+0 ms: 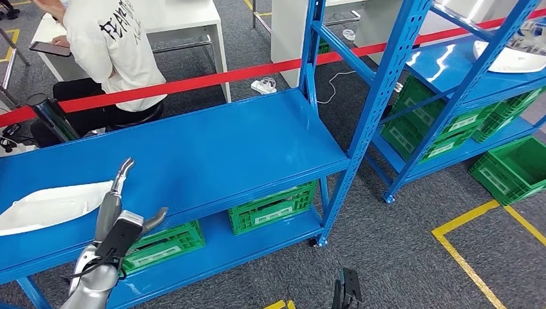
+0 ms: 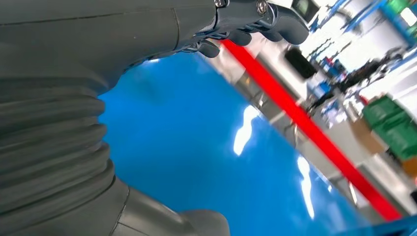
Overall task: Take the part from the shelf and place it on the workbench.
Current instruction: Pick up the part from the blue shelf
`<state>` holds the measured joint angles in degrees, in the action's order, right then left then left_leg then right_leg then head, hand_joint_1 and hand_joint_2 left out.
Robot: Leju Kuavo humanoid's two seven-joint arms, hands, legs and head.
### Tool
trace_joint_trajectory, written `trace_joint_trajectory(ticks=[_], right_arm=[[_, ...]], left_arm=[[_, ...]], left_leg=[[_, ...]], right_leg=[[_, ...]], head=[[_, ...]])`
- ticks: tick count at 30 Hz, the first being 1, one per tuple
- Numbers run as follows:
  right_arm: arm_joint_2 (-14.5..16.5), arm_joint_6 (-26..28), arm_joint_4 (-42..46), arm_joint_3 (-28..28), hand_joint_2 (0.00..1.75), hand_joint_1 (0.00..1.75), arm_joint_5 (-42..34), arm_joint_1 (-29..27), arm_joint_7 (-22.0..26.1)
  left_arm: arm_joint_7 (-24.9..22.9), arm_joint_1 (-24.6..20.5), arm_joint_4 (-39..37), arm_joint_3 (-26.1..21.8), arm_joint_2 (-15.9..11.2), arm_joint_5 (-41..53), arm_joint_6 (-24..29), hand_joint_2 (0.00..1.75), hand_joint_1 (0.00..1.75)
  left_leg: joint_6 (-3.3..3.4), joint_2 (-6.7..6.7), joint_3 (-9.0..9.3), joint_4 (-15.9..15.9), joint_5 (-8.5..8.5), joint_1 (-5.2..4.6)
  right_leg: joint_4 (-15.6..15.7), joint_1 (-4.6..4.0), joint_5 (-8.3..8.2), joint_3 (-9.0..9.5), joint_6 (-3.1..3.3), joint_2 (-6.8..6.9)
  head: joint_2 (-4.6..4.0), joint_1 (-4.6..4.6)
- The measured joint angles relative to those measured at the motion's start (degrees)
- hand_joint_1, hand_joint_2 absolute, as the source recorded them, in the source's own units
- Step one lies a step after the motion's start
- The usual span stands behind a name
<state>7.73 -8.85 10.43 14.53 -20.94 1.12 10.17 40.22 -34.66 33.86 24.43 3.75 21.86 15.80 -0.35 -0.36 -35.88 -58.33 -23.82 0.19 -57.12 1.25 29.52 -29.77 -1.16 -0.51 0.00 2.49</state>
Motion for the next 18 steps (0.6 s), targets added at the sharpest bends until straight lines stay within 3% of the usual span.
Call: trace_joint_trajectory(ticks=[12,18], right_arm=[[1.93,0.58,0.00,0.01,0.00,0.00,-0.42,-0.01,-0.46],[2.92,0.64,0.00,0.34,0.00,0.00,-0.97,-0.03,-0.14]], left_arm=[[-0.50,-2.45,-6.04,0.03,-0.59,1.69,-0.98,1.75,0.00],[-2.17,-3.94,-8.56,0.05,-1.65,3.92,2.07,1.75,0.00]], left_leg=[[-0.01,-0.01,0.00,0.02,0.00,0.01],[-0.04,-0.02,0.00,0.02,0.02,0.01]], right_leg=[[-0.07,-0.03,0.05,-0.02,0.07,0.01],[-0.13,-0.04,0.08,-0.03,0.13,0.01]], head=[[0.00,0.01],[0.00,0.01]])
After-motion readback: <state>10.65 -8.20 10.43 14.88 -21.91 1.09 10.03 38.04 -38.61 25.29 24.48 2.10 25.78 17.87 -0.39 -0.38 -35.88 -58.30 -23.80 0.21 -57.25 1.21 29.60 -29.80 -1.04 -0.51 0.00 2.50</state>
